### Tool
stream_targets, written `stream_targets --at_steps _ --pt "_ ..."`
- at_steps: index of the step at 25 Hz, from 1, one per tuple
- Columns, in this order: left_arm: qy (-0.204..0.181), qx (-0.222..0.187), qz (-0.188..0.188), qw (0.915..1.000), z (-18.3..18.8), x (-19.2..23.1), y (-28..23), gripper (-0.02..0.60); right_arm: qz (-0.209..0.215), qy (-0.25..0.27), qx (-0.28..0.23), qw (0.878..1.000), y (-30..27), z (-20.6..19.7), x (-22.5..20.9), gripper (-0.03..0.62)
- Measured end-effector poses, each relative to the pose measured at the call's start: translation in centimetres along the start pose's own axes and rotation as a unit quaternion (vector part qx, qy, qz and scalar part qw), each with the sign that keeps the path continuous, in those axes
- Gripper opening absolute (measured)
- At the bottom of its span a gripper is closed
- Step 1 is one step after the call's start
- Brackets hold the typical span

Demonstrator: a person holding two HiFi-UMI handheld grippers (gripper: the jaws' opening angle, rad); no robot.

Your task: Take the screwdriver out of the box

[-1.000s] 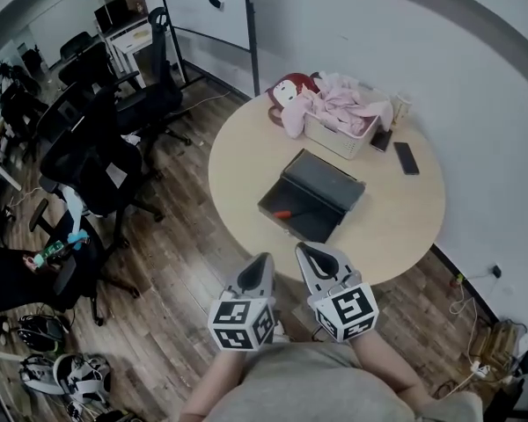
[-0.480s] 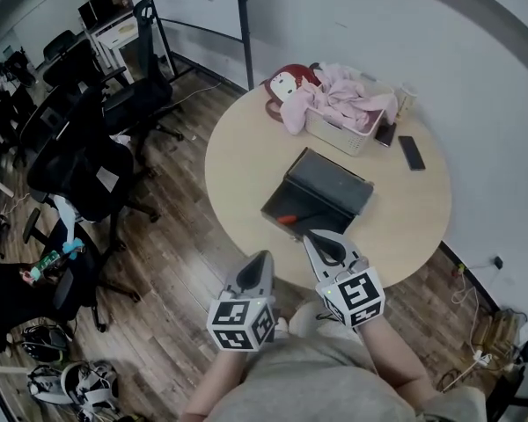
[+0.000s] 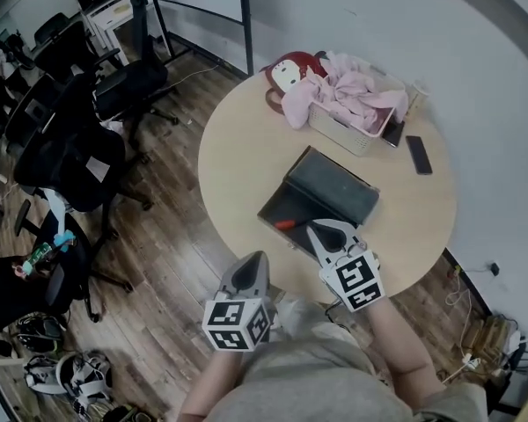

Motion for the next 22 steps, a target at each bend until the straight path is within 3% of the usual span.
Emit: stream_targets --at_steps 12,17,22 --pt "0.017 0.017 0.032 0.9992 -0.2 1.3 -3.7 0.005 0.095 0.056 0.103 0.989 -7.2 -3.6 -2.9 0.002" --pt "0.023 0.025 0.04 0.9986 -0.6 1.9 -4.4 0.005 0.126 0.075 0.152 0.977 -9.7 -5.7 -2.8 0.002" --pt "0.023 0.031 0.044 0.9983 -0.8 2.2 -4.9 0.005 0.178 0.106 0.206 0.956 -11.5 -8.1 -2.0 0.003"
Point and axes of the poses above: the fingertips, and each gripper's own axes: y backward along the fingers, x to its left, z out of its top, the point moved 5 cm from there along y, backward along the fingers, and after that the axes turned 7 degrees about z, right-handed, at the moved point
